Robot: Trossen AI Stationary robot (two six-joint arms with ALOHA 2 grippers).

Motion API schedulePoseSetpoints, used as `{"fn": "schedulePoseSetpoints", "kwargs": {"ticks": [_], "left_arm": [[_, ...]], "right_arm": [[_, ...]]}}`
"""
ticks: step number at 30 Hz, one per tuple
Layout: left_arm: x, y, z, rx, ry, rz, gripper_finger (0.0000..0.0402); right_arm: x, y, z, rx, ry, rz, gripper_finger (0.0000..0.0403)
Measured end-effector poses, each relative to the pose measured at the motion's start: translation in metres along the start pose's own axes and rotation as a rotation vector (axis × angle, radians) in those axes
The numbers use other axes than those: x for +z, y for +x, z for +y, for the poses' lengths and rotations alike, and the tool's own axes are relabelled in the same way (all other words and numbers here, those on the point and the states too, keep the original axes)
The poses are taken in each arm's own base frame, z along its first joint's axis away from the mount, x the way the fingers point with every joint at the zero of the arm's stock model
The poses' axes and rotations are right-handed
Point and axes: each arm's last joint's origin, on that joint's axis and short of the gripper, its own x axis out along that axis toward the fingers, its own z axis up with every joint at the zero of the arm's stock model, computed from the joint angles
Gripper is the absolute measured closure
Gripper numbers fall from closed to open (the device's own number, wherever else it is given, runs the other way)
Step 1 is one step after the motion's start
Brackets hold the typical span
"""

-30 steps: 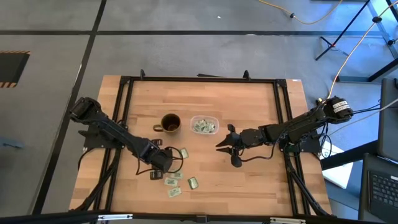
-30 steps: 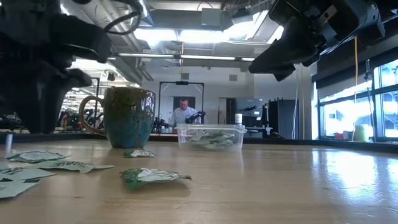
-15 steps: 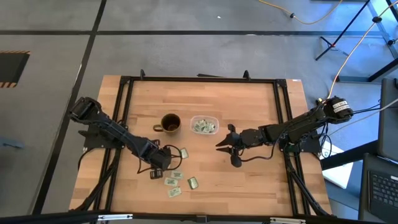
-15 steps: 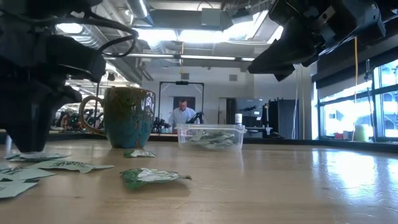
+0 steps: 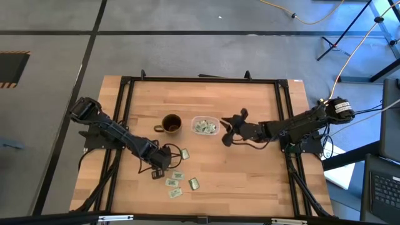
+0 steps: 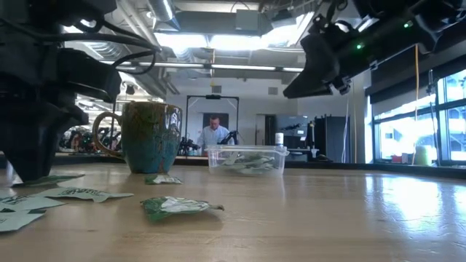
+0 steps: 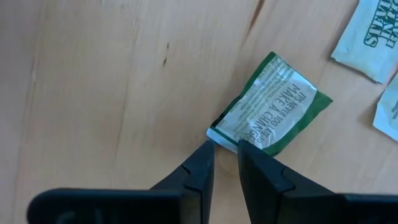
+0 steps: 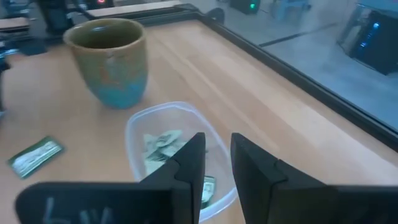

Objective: Pick and place items into bin
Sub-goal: Put the green truvia pack into the transparent bin

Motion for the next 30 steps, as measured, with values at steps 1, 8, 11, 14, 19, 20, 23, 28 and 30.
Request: {"fn": "schedulePoseSetpoints", "kwargs": {"ticks": [1,8,11,14,19,20,23,28,30], "left_arm": [[0.0,0.0,0.0,0.0,-0.011,0.0,0.0335],[0.001,0.0,0.001,0.0,-0.057,0.001,0.0342],[0.003,0.001,0.003,-0.001,-0.07,0.01,0.0347],[0.006,0.001,0.008,-0.005,-0.092,0.027,0.0356],[0.012,0.001,0.016,-0.019,-0.136,0.052,0.0381],[0.013,0.001,0.017,-0.026,-0.144,0.06,0.0386],[0.015,0.002,0.021,-0.042,-0.136,0.077,0.0398],[0.017,0.002,0.023,-0.042,-0.074,0.071,0.0399],[0.017,0.002,0.023,-0.041,-0.04,0.067,0.04]], "right_arm": [[0.0,0.001,-0.001,-0.006,0.003,0.001,0.0322],[0.0,0.001,-0.002,-0.009,0.0,0.001,0.0322],[0.0,0.001,-0.002,-0.009,0.003,0.001,0.0322],[0.0,0.001,-0.002,-0.009,0.0,0.001,0.0322],[0.0,0.001,-0.002,-0.009,0.0,0.001,0.0322],[0.0,0.001,-0.002,-0.009,0.0,0.001,0.0322],[0.0,0.001,-0.002,-0.009,0.0,0.001,0.0322],[0.0,0.001,-0.002,-0.009,0.0,0.001,0.0322],[0.0,0.001,-0.002,-0.009,0.0,0.001,0.0322]]}}
